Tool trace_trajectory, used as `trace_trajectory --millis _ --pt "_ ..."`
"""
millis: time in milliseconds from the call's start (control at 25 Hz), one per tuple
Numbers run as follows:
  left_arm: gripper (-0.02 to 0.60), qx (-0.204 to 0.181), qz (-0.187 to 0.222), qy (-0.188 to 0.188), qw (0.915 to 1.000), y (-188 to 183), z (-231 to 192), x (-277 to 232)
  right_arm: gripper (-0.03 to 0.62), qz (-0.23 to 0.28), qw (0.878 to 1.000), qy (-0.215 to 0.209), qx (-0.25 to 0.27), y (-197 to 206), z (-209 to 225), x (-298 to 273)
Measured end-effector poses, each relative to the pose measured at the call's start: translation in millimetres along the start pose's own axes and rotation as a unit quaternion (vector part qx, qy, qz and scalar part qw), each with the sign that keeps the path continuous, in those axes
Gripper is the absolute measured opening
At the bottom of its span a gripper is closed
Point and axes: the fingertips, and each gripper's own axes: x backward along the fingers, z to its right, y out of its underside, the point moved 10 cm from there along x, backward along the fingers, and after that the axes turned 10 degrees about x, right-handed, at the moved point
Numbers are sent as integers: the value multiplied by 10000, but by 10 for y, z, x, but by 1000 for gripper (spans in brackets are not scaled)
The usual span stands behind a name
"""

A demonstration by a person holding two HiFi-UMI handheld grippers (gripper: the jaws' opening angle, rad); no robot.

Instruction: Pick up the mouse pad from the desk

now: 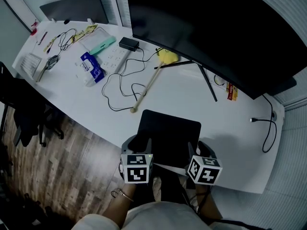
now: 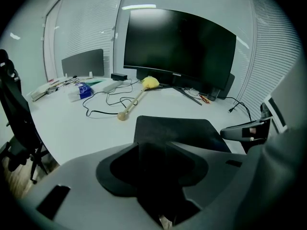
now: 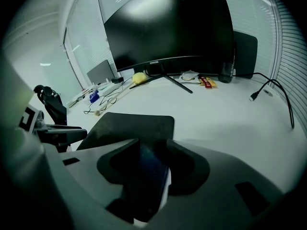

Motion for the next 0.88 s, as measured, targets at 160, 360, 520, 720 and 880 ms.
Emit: trace_trajectory --millis 160,360,520,720,880 --pt "189 -57 -142 -31 9999 1 -25 -18 187 -76 9999 17 77 21 12 -25" --pt "189 -41 -283 -98 9995 -3 -44 -78 187 -141 9998 59 163 34 43 -81" --pt "190 15 -342 -160 9993 -1 -69 -107 187 -192 9996 83 191 49 52 -125" --pt "189 89 -385 -183 9990 -22 -90 -141 187 -261 9994 96 200 55 63 -164" --pt "190 156 -478 -237 9985 -17 -119 -159 187 -299 9992 106 251 52 60 -174"
